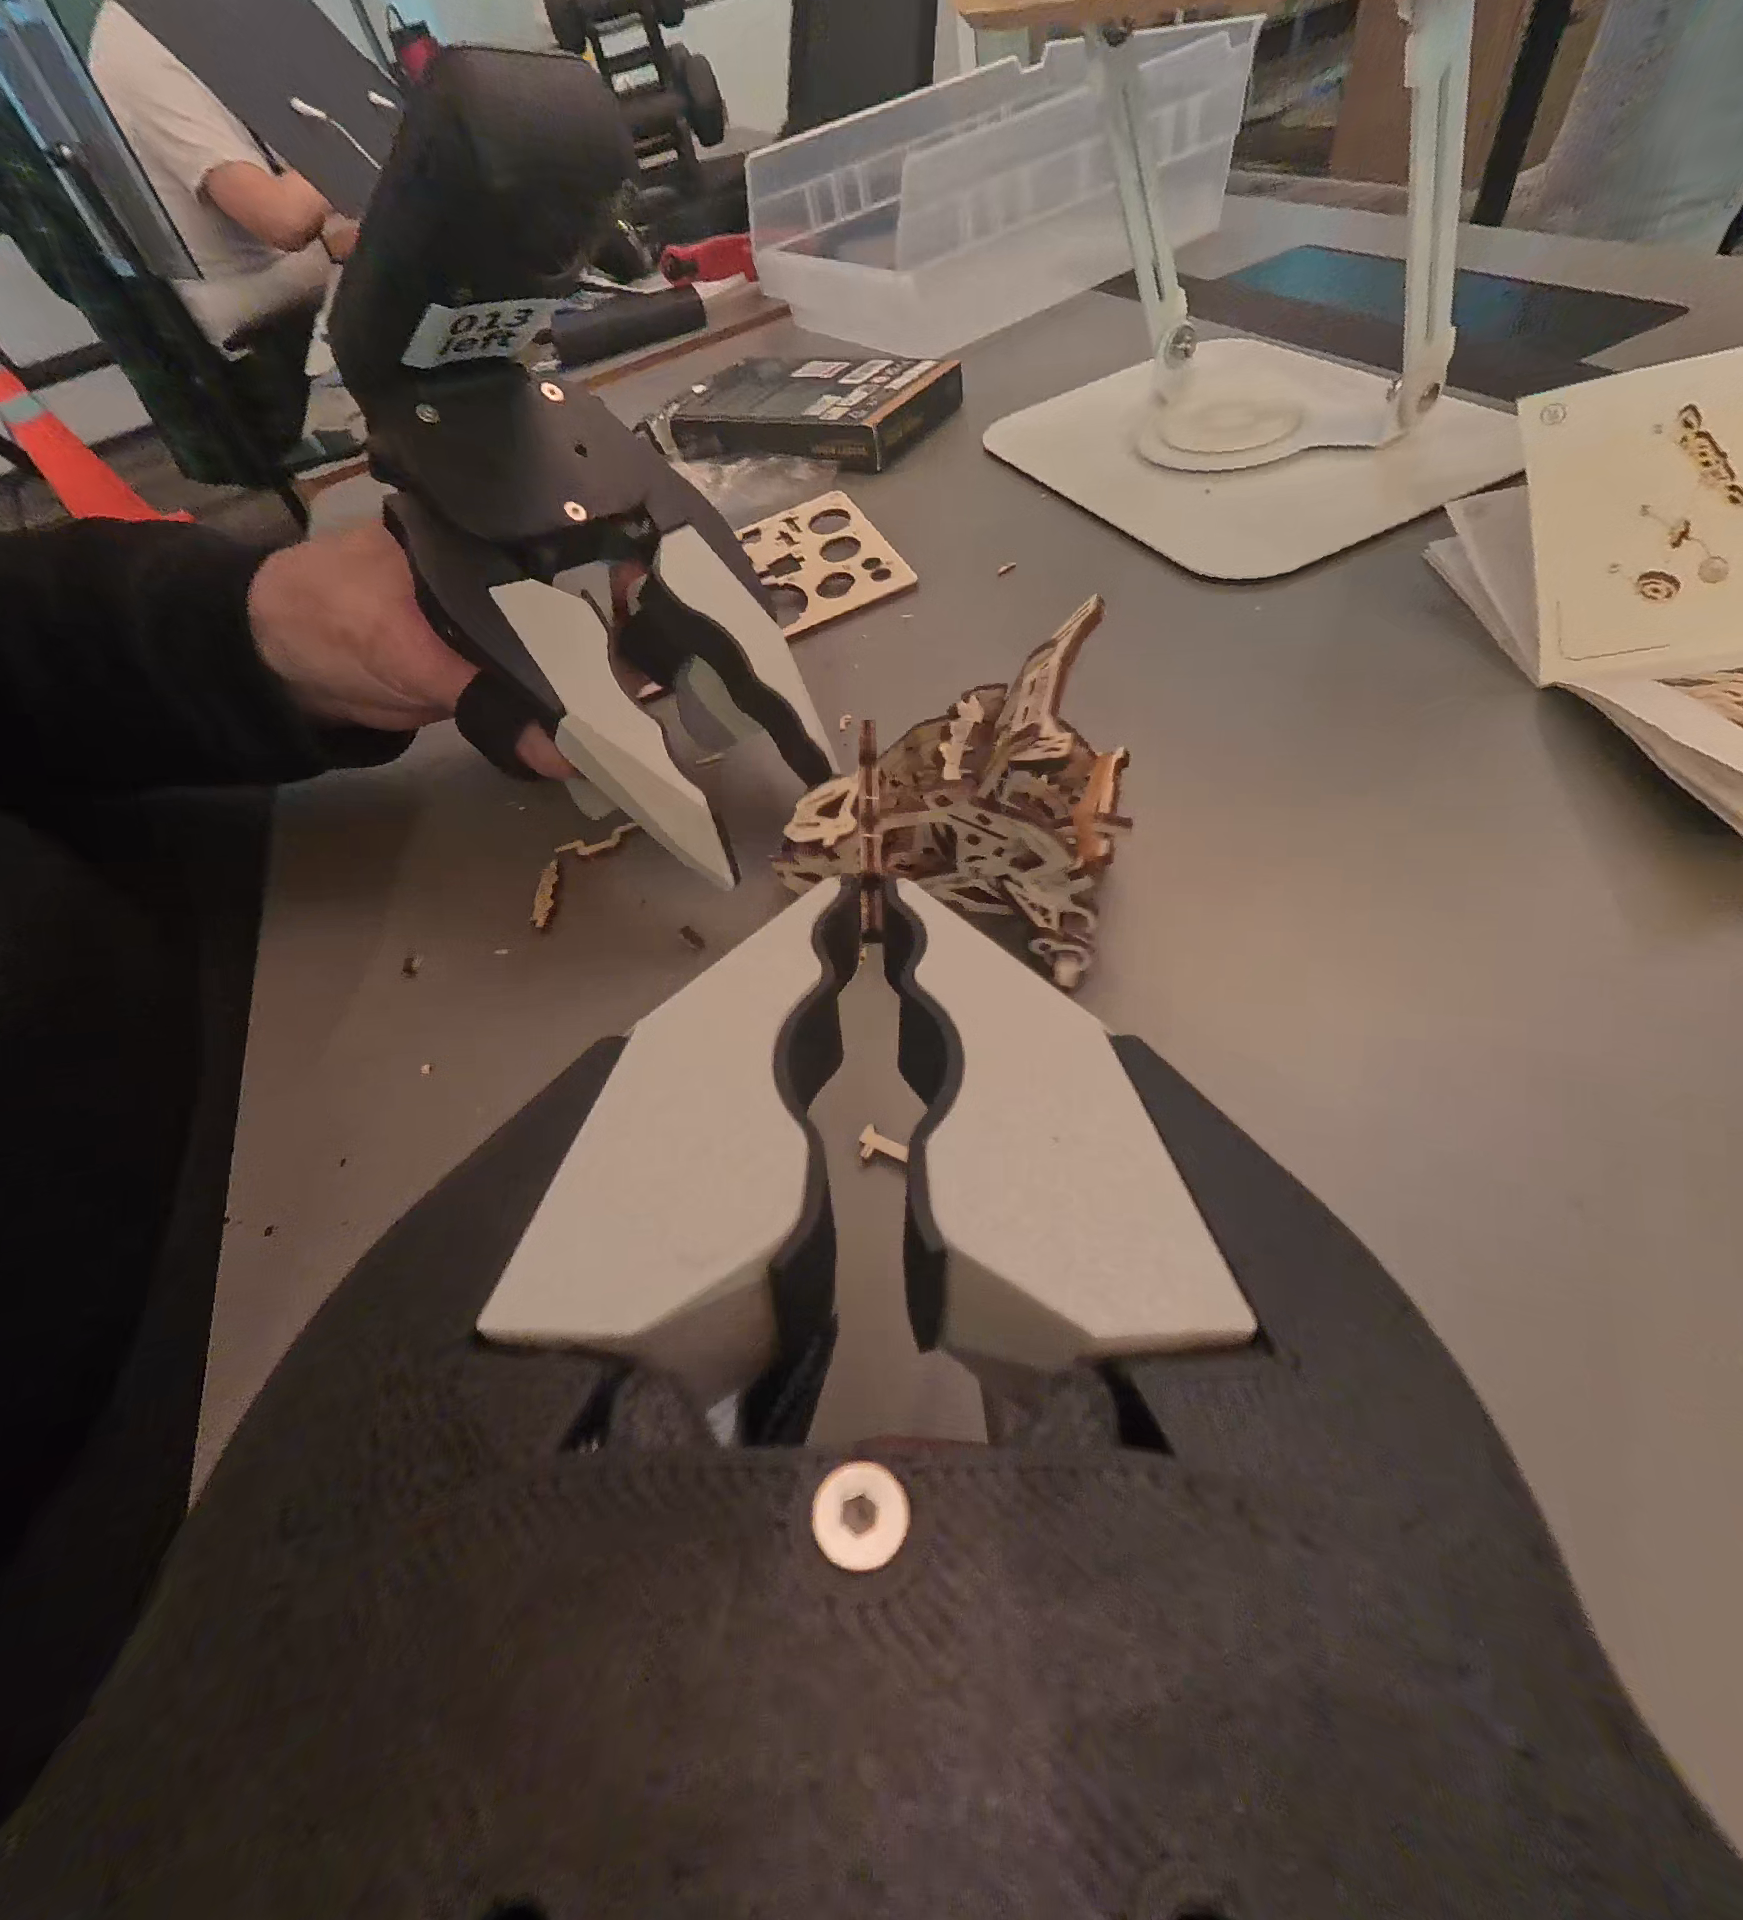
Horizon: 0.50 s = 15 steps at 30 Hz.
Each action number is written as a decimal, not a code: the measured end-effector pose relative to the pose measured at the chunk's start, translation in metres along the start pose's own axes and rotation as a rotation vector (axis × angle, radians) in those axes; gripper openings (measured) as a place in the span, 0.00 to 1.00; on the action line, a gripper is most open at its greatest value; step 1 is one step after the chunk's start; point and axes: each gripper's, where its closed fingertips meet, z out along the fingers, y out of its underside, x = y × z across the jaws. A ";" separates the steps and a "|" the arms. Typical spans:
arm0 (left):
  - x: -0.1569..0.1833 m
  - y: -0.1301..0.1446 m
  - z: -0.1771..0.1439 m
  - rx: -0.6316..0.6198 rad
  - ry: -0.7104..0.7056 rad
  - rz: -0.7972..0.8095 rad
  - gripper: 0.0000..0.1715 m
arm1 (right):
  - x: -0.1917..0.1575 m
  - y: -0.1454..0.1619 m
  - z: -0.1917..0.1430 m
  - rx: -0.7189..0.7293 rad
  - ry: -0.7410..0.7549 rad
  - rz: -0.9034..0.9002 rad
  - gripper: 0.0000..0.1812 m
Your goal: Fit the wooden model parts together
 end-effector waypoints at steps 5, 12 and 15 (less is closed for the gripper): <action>0.023 -0.003 0.013 -0.039 0.086 0.009 0.24 | -0.003 0.003 0.001 0.019 -0.009 -0.046 0.00; 0.022 -0.009 0.019 -0.015 0.075 0.043 0.27 | 0.004 0.003 -0.006 0.026 0.035 -0.076 0.00; 0.014 -0.008 0.021 -0.045 0.018 0.096 0.28 | 0.007 0.002 -0.007 0.037 0.021 -0.043 0.00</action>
